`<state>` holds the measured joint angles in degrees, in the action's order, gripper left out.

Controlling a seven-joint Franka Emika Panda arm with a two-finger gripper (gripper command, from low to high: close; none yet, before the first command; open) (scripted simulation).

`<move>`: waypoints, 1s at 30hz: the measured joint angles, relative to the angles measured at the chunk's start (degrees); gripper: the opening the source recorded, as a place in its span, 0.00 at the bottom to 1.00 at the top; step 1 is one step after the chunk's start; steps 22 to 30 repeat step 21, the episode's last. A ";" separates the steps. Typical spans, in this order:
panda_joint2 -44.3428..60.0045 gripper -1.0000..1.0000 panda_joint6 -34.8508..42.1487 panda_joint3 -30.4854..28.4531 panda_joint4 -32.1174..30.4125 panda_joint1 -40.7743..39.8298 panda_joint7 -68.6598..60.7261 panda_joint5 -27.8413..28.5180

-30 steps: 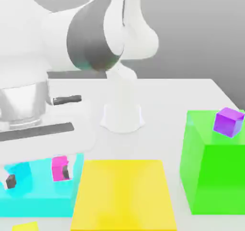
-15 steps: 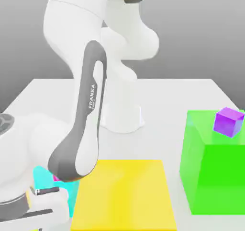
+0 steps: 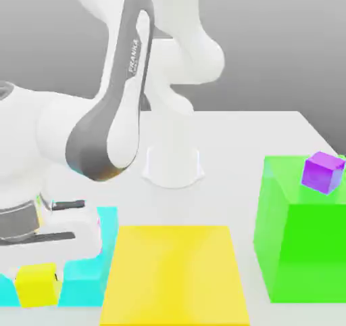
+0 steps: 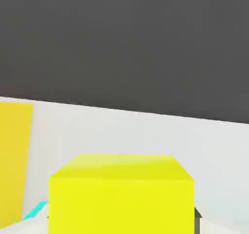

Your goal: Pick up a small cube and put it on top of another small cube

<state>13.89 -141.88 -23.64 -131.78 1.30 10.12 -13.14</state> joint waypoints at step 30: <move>-18.94 1.00 -7.79 0.73 -22.64 -2.18 26.56 16.65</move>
